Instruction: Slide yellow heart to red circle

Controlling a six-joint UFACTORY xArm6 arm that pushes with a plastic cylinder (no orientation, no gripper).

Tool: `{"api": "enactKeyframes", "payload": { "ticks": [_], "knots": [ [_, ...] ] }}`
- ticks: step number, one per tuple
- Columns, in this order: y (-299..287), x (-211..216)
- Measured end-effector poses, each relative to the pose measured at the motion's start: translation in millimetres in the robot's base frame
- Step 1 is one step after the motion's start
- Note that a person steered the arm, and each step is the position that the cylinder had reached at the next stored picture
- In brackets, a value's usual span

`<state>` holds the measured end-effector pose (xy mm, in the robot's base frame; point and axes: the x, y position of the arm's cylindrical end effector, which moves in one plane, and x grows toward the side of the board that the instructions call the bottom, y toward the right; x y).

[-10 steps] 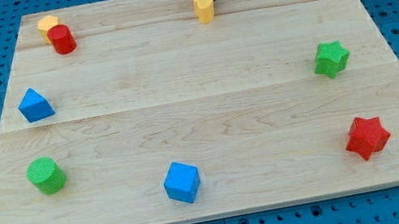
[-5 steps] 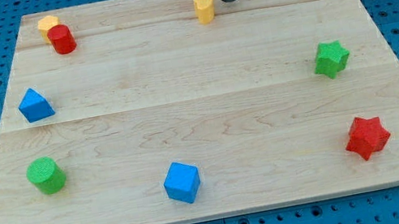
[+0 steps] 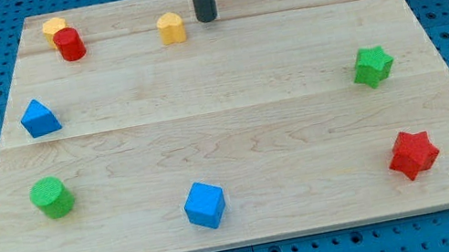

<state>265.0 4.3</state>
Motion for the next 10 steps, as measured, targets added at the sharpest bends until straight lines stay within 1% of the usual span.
{"api": "enactKeyframes", "payload": {
  "ticks": [1, 4, 5, 8, 10],
  "knots": [
    [-21, 12],
    [-113, 6],
    [-126, 1],
    [-130, -9],
    [-130, -26]
  ]
}}
